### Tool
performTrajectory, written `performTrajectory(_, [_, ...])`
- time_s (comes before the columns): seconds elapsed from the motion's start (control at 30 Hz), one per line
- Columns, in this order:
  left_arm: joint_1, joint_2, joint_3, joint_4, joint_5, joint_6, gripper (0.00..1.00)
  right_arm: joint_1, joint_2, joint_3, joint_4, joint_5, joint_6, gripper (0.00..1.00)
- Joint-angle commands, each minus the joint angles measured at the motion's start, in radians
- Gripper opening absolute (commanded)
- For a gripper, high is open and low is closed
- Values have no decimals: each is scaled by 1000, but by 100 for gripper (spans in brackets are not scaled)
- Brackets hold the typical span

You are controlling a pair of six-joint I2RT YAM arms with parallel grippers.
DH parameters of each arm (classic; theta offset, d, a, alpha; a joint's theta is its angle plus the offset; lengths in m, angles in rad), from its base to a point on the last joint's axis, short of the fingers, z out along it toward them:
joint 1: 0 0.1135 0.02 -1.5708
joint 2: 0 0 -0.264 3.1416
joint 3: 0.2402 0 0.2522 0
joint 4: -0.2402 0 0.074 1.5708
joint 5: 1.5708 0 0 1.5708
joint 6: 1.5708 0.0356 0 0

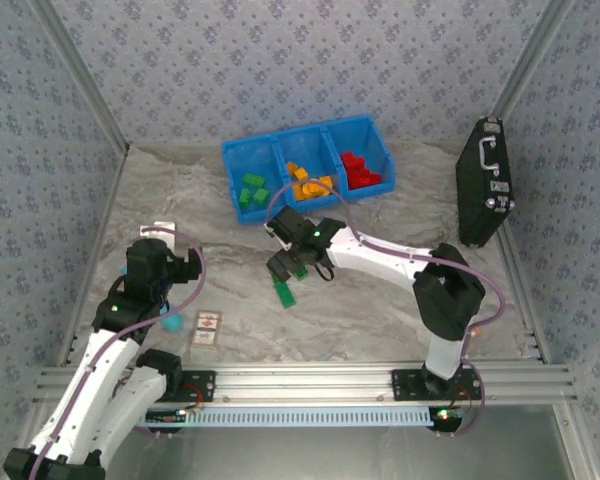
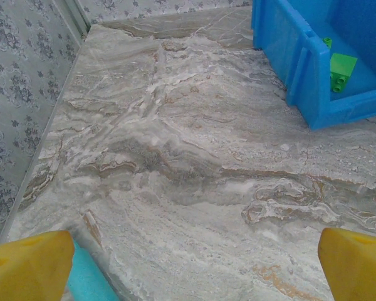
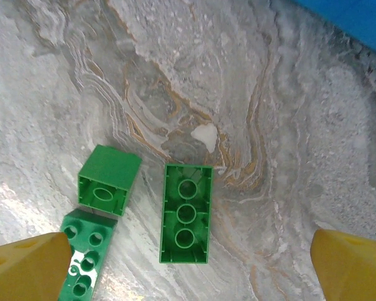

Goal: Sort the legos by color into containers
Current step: Pick up the lego from the center of the table.

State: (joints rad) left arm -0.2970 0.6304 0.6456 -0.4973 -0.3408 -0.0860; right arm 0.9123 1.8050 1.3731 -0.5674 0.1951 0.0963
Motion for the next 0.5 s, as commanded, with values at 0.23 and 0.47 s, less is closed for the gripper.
performTrajectory(0.23, [-1,9,20,7,5,17,100,-18,82,-6,-9,18,80,96])
performTrajectory(0.47, [1,18,20,6,4,18,100,-36,134,-8,4,8,95,90])
